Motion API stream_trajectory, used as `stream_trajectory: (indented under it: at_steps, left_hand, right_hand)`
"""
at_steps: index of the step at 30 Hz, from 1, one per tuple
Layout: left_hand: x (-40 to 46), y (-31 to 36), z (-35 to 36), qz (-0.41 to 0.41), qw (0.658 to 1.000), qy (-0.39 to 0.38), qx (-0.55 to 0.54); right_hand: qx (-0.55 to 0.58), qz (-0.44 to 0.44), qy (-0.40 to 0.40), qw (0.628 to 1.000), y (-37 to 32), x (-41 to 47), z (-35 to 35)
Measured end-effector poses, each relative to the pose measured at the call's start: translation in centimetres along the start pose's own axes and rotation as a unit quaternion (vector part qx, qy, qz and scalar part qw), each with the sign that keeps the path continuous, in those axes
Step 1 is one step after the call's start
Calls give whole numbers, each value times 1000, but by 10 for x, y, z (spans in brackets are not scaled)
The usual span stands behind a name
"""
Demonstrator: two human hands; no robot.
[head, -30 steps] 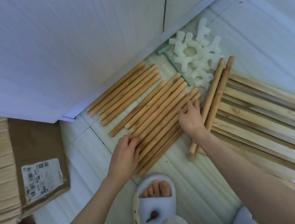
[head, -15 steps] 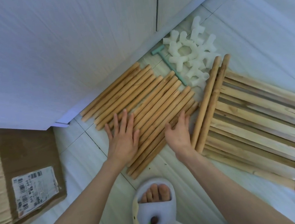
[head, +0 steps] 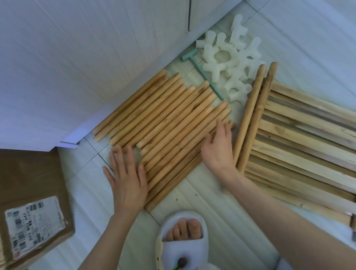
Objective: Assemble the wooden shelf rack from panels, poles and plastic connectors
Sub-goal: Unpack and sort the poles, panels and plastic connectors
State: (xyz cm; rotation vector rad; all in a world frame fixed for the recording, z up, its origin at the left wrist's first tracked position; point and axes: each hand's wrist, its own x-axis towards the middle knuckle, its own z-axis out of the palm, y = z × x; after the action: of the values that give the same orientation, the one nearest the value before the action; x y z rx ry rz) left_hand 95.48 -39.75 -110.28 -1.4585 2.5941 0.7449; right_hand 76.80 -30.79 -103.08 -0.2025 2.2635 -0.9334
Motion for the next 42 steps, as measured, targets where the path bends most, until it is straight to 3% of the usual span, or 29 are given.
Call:
stream_trajectory:
  at_steps: [3, 6, 9, 12, 14, 16, 22, 28, 31, 37, 42]
  left_hand:
    - [-5, 4, -4, -87, 984, 60, -145]
    - [8, 17, -19, -235, 891, 144, -362]
    - [33, 23, -30, -361, 813, 212, -405]
    - [54, 20, -35, -463, 730, 152, -480]
    - [58, 24, -39, -474, 695, 103, -530]
    - [58, 30, -40, -451, 685, 83, -566]
    - [55, 34, -48, -418, 705, 51, -571]
    - [62, 25, -59, -471, 659, 122, -574]
    - [71, 16, -67, -456, 631, 156, -607]
    - [87, 17, -77, -388, 673, 100, -621]
    - [87, 16, -77, -394, 670, 93, -623]
  right_hand:
    - [-122, -97, 11, 988, -12, 34, -13]
    - [-195, -114, -10, 974, -30, 77, -20]
    - [-270, -98, -33, 957, -42, 106, -16]
    - [-314, -80, -52, 944, -47, 120, -9]
    - [-314, -71, -52, 945, -50, 125, -8]
    - [-310, -69, -56, 947, -52, 126, -7]
    - [-271, -51, -101, 956, -55, 120, 0]
    - [-181, -46, -79, 979, -61, 122, 1]
    - [-138, -45, -95, 985, -66, 123, 4]
    - [-124, -57, -105, 985, -66, 123, 7]
    - [-109, -79, -97, 986, -76, 132, 10]
